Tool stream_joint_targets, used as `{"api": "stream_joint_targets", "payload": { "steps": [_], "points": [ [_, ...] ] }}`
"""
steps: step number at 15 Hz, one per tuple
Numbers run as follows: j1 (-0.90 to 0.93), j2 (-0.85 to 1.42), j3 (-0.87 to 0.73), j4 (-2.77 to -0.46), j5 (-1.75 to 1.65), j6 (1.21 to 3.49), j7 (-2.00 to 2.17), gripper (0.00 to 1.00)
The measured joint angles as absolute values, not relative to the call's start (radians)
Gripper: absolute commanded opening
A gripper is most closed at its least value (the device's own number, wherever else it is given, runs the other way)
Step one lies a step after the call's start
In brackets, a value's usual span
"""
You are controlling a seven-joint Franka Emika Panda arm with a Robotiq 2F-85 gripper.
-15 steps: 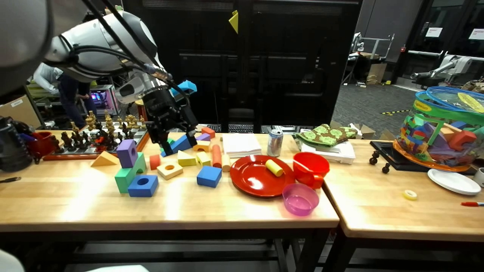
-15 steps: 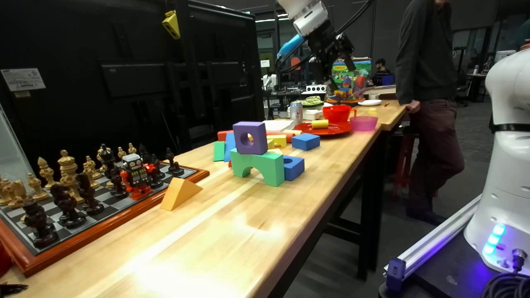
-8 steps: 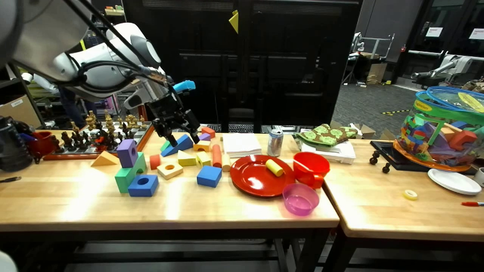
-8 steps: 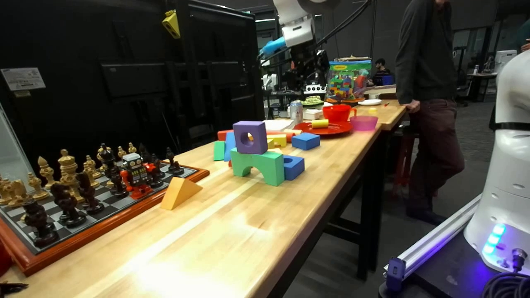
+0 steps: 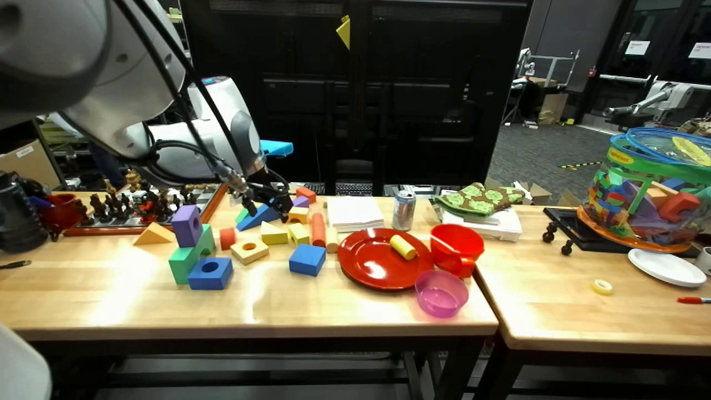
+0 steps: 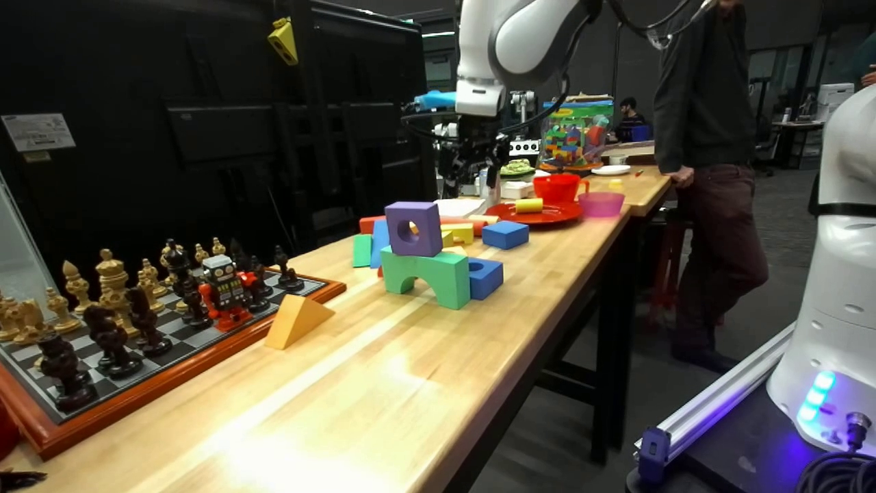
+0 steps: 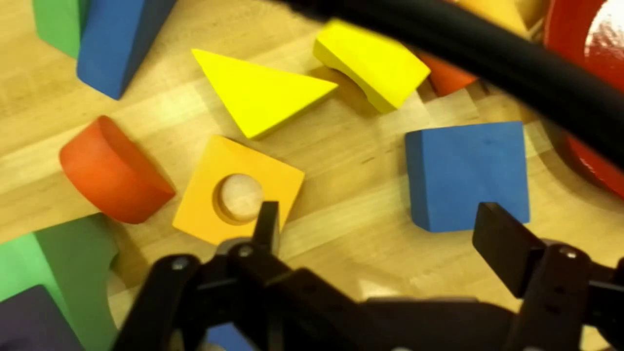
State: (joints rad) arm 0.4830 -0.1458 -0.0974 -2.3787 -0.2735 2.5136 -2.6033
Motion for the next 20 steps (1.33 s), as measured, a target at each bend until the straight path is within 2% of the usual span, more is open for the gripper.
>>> {"api": "stream_joint_targets", "payload": {
  "steps": [8,11,15,20],
  "points": [
    [0.658,-0.107,-0.234,-2.458,-0.243,2.731,-2.6,1.0],
    [0.657,-0.107,-0.26,-2.456,-0.256,2.744,-2.601,1.0],
    [0.674,-0.108,-0.306,-2.455,-0.443,2.709,-2.601,1.0],
    [0.848,-0.105,-0.41,-2.504,-0.649,2.666,-2.601,1.0]
  ]
}}
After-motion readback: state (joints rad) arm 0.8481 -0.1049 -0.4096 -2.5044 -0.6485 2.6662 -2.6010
